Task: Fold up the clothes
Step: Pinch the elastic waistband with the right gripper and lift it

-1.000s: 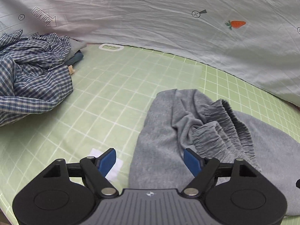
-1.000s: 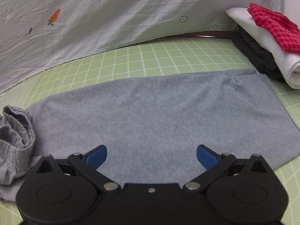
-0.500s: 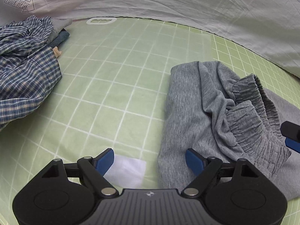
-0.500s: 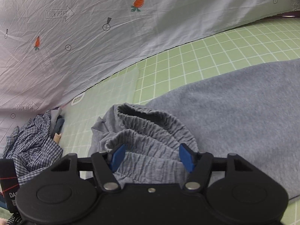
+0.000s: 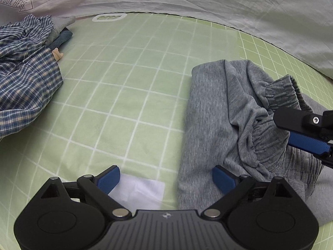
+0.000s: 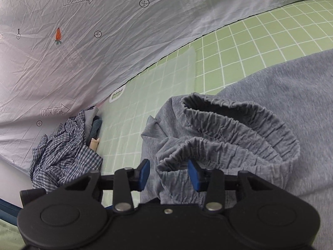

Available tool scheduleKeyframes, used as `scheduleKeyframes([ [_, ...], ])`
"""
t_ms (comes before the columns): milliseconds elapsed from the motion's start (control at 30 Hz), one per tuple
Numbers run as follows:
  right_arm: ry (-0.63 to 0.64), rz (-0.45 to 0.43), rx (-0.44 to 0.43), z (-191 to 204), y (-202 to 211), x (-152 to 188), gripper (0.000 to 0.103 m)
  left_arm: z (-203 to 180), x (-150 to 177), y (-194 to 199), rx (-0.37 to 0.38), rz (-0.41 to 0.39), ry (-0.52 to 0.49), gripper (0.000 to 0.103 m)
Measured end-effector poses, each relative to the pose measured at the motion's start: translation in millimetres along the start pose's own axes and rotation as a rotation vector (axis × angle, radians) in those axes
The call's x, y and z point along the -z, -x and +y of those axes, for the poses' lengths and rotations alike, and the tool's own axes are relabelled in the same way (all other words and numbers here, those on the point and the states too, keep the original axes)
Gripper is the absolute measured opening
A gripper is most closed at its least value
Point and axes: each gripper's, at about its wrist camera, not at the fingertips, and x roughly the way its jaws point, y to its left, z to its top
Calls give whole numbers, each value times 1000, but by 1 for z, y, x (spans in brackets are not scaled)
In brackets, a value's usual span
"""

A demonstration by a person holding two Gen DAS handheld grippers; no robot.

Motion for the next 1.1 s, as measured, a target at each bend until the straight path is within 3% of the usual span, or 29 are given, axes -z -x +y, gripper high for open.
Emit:
scheduleKeyframes([
  [200,-5,5,-58,1,1,-2,57,0,-2,-2,-9,6,-2,99],
  [300,13,9,-61,2,-1,-2,58,0,-3,-2,-12,8,0,101],
  [467,49,35,-5,-1,-10,0,45,0,-2,-3,-18,9,2,103],
  [633,28,18,-8,-8,-10,-1,21,1,-1,-3,-18,-1,-3,103],
  [833,-13,-41,34,-21,1,-6,8,1,-1,-3,-15,-4,-6,103],
  [1000,-52,-105,88,-41,16,-18,8,1,0,-3,-15,-10,-7,103],
  [1100,-55,-117,66,-43,22,-17,12,1,0,-3,-14,-10,-8,103],
])
